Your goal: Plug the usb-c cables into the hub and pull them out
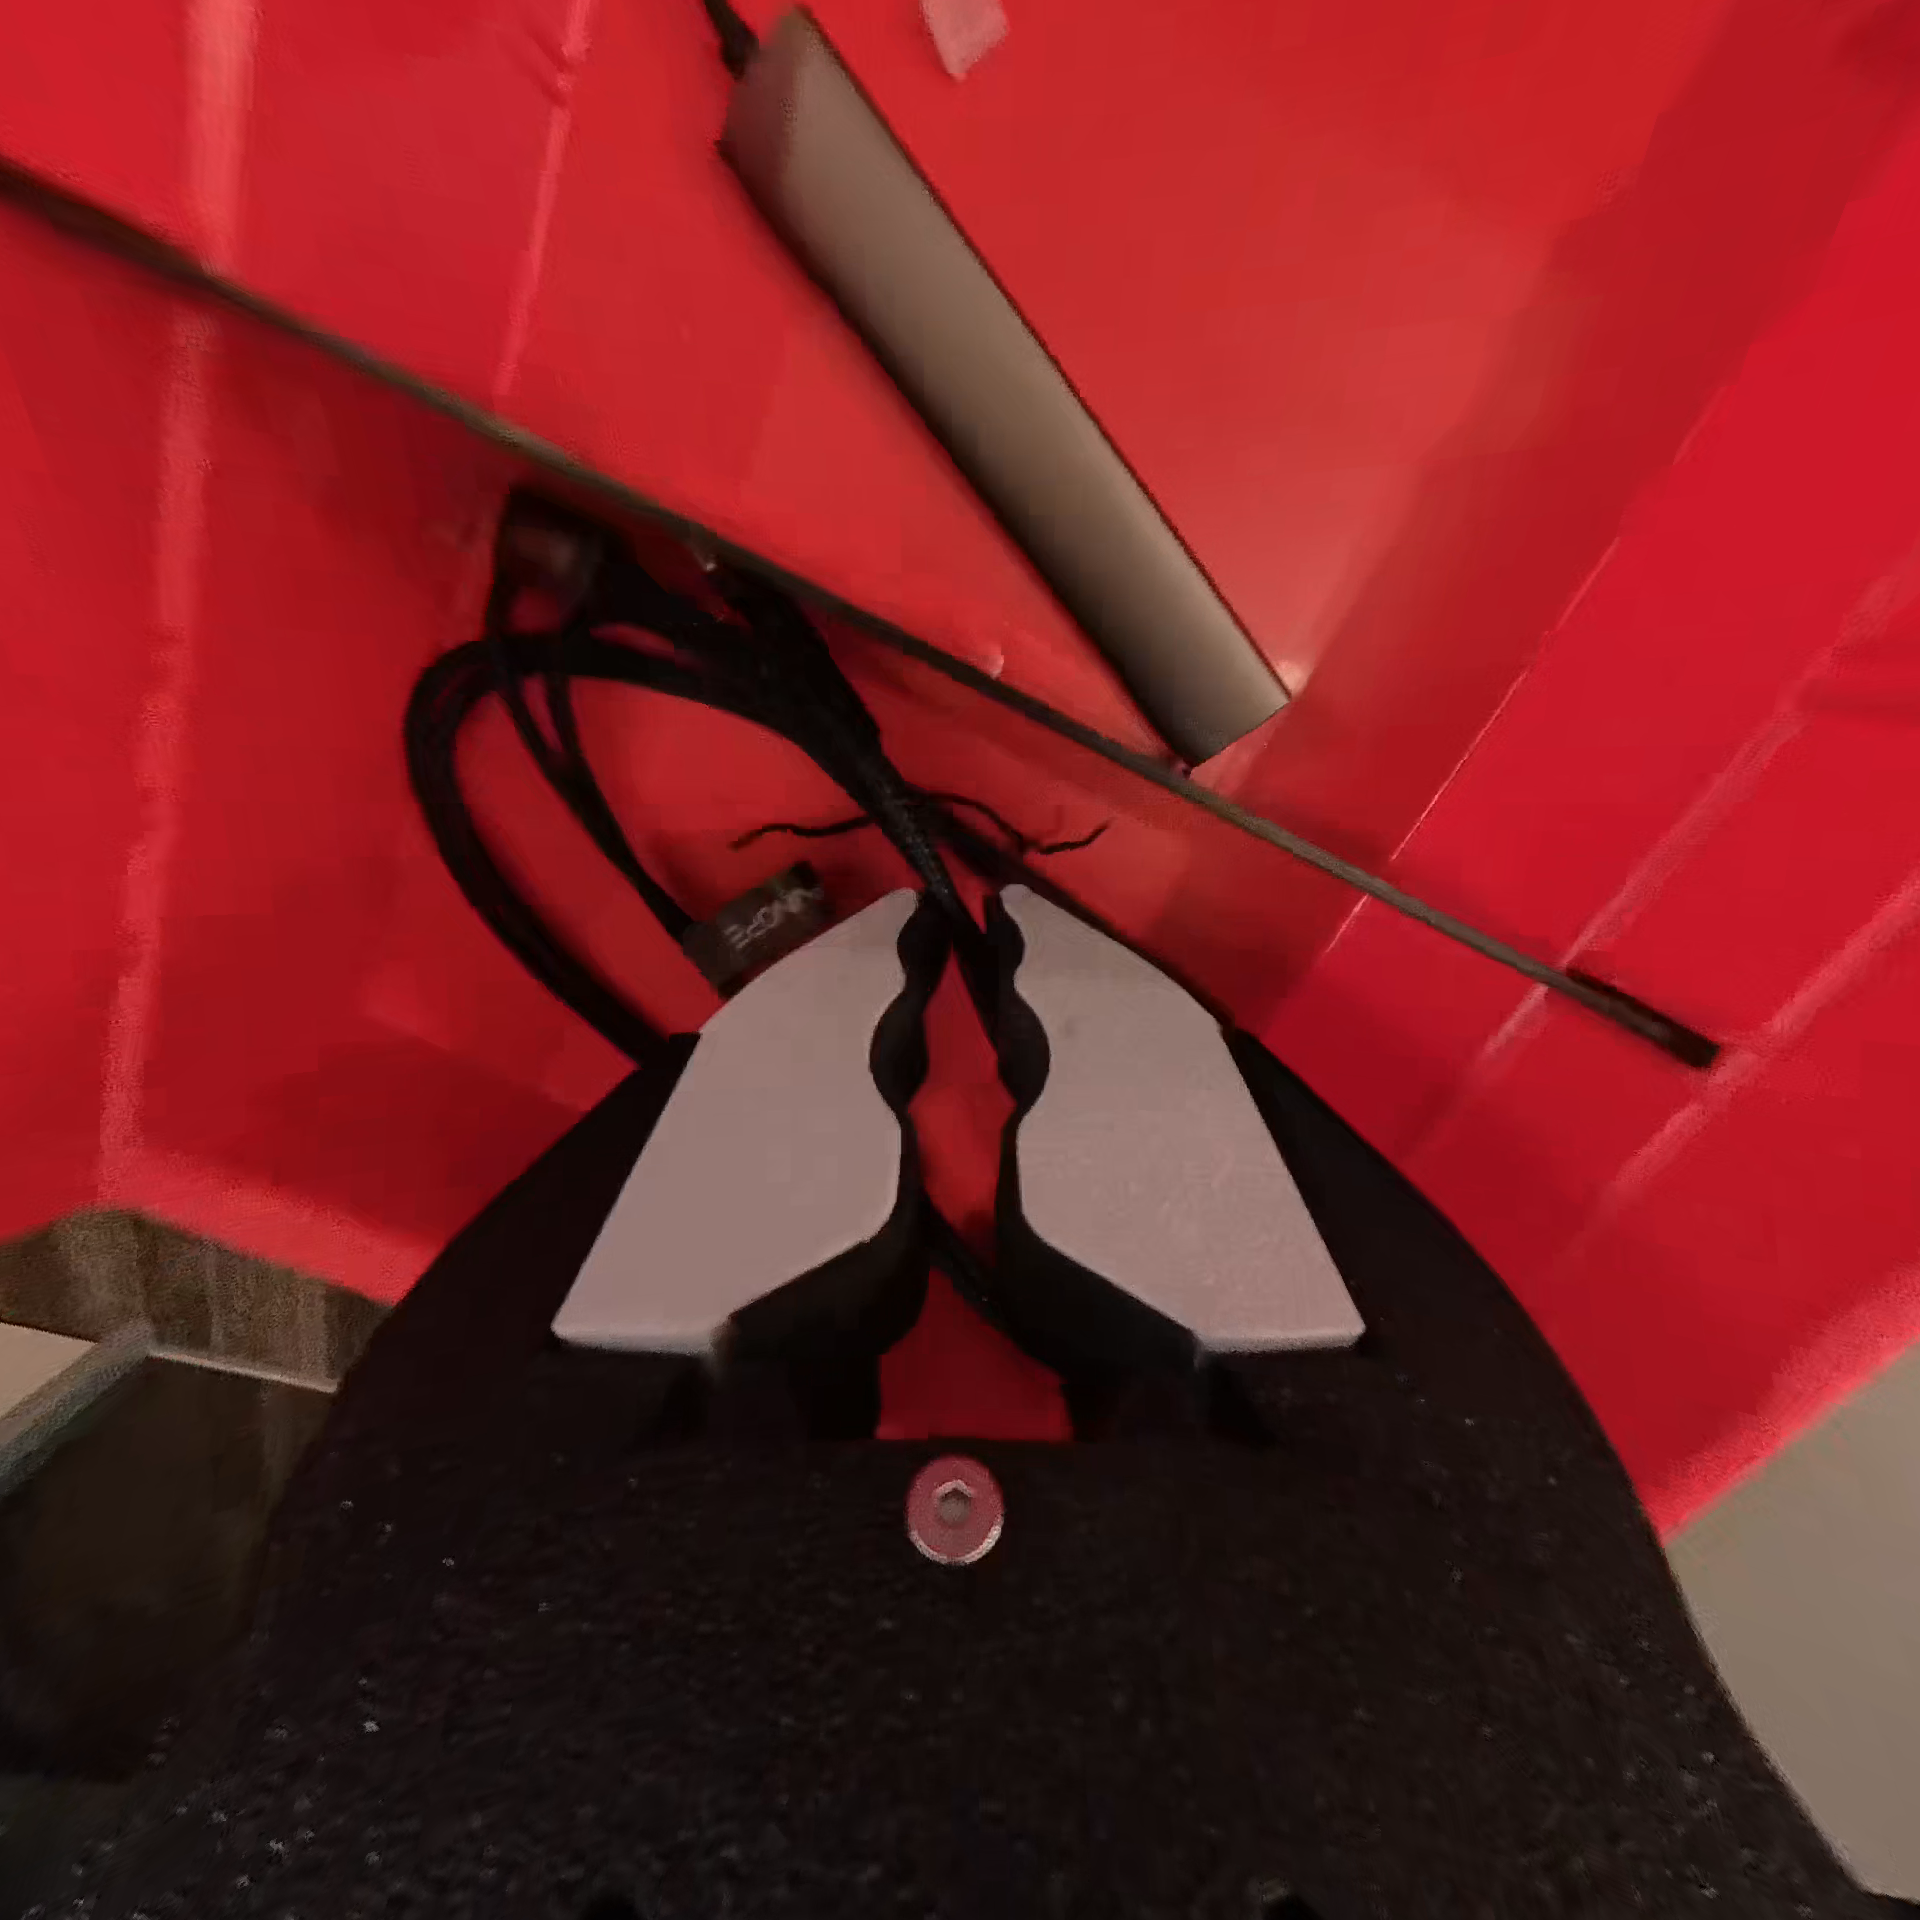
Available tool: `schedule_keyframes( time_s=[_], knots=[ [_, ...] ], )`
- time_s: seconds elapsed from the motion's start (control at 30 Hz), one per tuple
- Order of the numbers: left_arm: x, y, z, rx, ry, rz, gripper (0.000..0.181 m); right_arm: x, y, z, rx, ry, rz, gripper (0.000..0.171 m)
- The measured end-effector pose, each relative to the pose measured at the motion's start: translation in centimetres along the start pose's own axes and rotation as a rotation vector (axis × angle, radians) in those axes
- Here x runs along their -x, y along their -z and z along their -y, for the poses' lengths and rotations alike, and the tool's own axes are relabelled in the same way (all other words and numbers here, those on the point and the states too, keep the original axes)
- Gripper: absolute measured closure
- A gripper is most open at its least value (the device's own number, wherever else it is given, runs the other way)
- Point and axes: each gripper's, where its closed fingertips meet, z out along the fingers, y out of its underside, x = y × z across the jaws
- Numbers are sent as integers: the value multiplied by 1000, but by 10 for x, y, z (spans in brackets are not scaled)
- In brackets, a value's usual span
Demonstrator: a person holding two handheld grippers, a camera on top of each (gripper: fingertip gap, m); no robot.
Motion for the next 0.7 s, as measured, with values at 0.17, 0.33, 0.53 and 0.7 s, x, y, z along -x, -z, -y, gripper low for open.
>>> schedule_keyframes(
  time_s=[0.17,0.33,0.53,0.7],
  knots=[
    [20,59,8,-174,-10,54,177,1,-2,-1,12,7,2,126],
    [23,138,19,-396,-55,105,177,1,-2,-1,12,4,6,126],
    [-31,224,27,-642,-203,101,177,2,-2,-1,12,9,5,127],
    [-109,284,26,-800,-389,65,178,2,-2,-1,11,11,6,128]
  ],
)
